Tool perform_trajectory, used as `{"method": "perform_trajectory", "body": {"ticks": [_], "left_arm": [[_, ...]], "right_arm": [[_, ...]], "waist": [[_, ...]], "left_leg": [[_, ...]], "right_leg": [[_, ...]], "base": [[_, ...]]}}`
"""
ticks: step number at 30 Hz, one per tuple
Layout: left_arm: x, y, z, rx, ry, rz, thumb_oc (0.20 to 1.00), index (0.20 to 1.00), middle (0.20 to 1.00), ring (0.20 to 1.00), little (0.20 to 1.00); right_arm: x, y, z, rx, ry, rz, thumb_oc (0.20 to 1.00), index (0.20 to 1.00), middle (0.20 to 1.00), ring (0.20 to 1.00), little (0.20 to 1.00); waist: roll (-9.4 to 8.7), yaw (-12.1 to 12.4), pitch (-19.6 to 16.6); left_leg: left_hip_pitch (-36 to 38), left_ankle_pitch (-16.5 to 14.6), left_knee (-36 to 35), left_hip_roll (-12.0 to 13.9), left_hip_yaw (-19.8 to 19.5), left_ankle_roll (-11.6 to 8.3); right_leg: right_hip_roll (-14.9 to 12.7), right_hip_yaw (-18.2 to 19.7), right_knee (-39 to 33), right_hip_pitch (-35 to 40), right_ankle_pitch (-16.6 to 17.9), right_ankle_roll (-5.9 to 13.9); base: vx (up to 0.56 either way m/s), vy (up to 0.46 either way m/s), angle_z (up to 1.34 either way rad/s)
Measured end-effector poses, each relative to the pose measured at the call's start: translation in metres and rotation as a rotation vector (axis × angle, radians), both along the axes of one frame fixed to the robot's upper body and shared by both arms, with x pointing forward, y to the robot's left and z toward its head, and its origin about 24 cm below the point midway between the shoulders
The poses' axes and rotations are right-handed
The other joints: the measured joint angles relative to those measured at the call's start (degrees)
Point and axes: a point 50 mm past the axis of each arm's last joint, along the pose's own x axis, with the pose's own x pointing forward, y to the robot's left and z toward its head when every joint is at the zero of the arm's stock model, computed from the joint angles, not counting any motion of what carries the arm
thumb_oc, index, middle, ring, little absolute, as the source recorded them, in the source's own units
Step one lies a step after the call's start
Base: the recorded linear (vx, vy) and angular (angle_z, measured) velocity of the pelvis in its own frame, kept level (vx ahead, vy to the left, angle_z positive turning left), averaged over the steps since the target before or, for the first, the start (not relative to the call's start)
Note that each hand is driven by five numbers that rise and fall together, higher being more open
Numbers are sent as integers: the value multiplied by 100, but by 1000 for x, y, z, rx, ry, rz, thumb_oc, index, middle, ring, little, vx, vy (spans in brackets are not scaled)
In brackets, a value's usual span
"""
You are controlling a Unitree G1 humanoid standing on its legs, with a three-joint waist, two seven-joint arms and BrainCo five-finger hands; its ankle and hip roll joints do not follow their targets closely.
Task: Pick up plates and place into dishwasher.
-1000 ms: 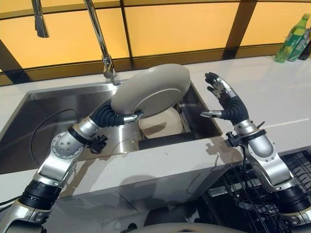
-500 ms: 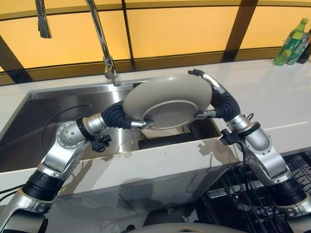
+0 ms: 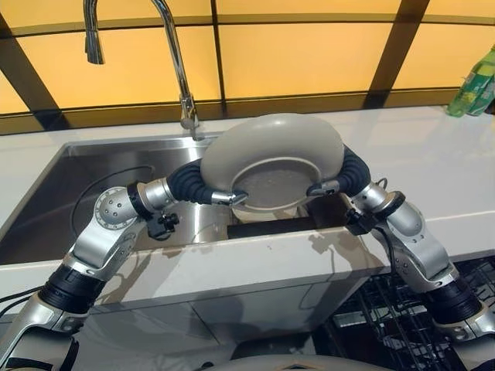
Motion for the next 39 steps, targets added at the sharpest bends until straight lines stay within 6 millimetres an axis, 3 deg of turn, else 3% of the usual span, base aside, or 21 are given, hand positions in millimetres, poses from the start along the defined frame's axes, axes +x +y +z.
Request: {"method": "perform_trajectory", "body": {"ticks": [1,2,3,4,12,25,28,36,39], "left_arm": [[0,0,0,3,2,-2,200,200,200,200,200],[0,1,-1,4,5,-2,200,200,200,200,200],[0,1,-1,4,8,-3,200,200,200,200,200],[0,1,-1,5,13,-9,200,200,200,200,200],[1,4,0,1,31,-17,200,200,200,200,200],[3,3,-1,-49,44,-1,200,200,200,200,200],[4,2,-1,-80,43,28,1000,1000,1000,1000,1000],[18,1,-12,-297,71,325,1000,1000,1000,1000,1000],[19,10,-13,-358,48,453,1000,1000,1000,1000,1000]], "right_arm": [[0,0,-1,-11,10,21,887,887,887,887,887],[-1,0,-2,-15,23,42,567,567,567,567,567],[-1,0,-2,-23,33,66,325,325,325,325,325],[-2,-1,-3,-38,40,92,200,200,200,200,200],[-5,-2,-1,-34,49,175,200,200,200,200,200],[-4,2,-1,93,34,120,200,200,200,200,200],[-3,3,-1,119,32,104,200,200,200,200,200],[-1,10,-3,151,33,39,200,200,200,200,200],[1,7,-3,173,38,-20,200,200,200,200,200]], "waist": [[-2,0,-11],[-4,-1,-24],[-7,-3,-33],[-9,-5,-39],[-73,-8,-110],[-73,-37,-124],[-74,-37,-128],[-96,-33,-231],[-121,-38,-248]], "left_leg": [[0,0,0,0,1,0],[0,0,-2,0,1,0],[1,-7,-4,0,3,11],[2,-11,-5,0,6,19],[16,-17,-8,0,25,28],[79,-37,-15,6,166,8],[79,-37,-15,6,167,8],[80,-42,-16,21,172,4],[79,-46,-17,41,180,-2]], "right_leg": [[0,0,0,0,0,0],[0,0,0,0,0,0],[0,1,0,-2,0,0],[0,3,0,-3,0,0],[1,23,0,-9,2,0],[2,153,3,-48,11,4],[2,154,4,-47,11,4],[21,157,8,-55,14,0],[42,165,9,-63,18,-6]], "base": [[0,0,0],[0,0,0],[0,0,0],[0,0,0],[1,-1,0],[-1,-3,-4],[0,0,0],[0,0,0],[0,0,0]]}}
